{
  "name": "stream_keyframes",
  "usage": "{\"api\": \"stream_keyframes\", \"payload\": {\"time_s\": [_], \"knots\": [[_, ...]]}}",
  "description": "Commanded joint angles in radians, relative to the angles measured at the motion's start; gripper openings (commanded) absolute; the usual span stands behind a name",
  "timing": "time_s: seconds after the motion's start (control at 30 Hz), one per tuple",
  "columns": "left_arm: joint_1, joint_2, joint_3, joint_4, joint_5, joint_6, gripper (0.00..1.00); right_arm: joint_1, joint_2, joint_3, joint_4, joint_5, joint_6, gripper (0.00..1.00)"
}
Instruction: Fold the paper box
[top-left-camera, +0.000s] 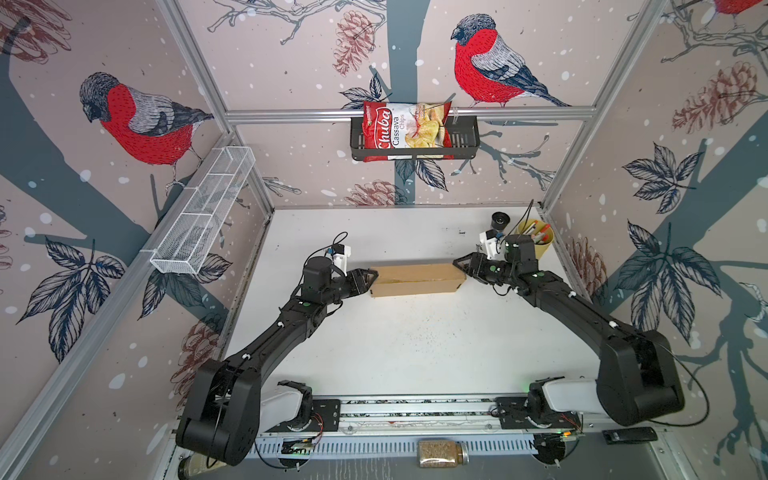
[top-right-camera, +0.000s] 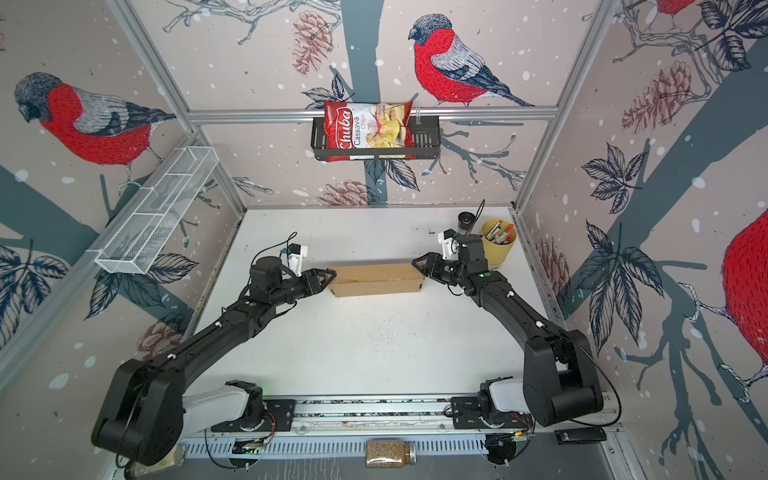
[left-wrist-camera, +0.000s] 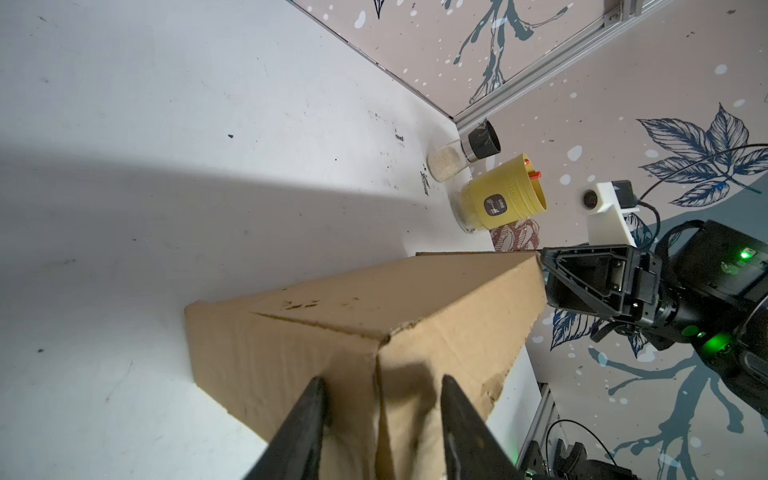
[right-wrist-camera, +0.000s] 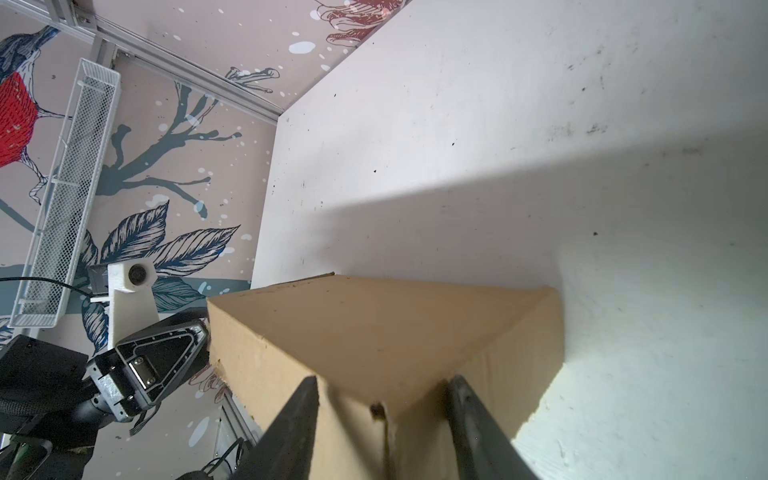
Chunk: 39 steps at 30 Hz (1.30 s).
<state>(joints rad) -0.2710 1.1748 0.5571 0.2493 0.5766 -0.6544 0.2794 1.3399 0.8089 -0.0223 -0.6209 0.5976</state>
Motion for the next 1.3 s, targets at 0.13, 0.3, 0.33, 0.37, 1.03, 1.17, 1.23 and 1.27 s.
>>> {"api": "stream_keyframes", "payload": {"time_s": [0.13, 0.3, 0.33, 0.37, 1.03, 1.17, 1.23, 1.27], "knots": [[-0.006, -0.059, -0.045, 0.006, 0.025, -0.002, 0.5, 0.007, -0.02, -0.05, 0.027, -0.067, 0.001, 0.52], [-0.006, -0.074, -0.055, 0.0, 0.021, -0.006, 0.52, 0.012, -0.027, -0.06, 0.03, -0.066, 0.004, 0.52], [-0.005, -0.075, -0.056, 0.002, 0.022, -0.008, 0.53, 0.013, -0.026, -0.064, 0.032, -0.066, 0.005, 0.52], [-0.006, -0.077, -0.058, 0.002, 0.023, -0.008, 0.53, 0.014, -0.024, -0.065, 0.033, -0.067, 0.005, 0.52], [-0.025, -0.108, -0.092, -0.016, -0.023, -0.017, 0.56, 0.011, -0.013, -0.104, 0.067, -0.083, -0.005, 0.52], [-0.029, -0.112, -0.101, -0.015, -0.031, -0.017, 0.57, 0.01, 0.001, -0.096, 0.064, -0.087, -0.011, 0.52], [-0.028, -0.113, -0.101, -0.018, -0.035, -0.012, 0.58, 0.01, 0.005, -0.094, 0.065, -0.084, -0.012, 0.52], [-0.028, -0.115, -0.1, -0.022, -0.037, -0.009, 0.58, 0.01, 0.007, -0.094, 0.067, -0.082, -0.011, 0.52]]}}
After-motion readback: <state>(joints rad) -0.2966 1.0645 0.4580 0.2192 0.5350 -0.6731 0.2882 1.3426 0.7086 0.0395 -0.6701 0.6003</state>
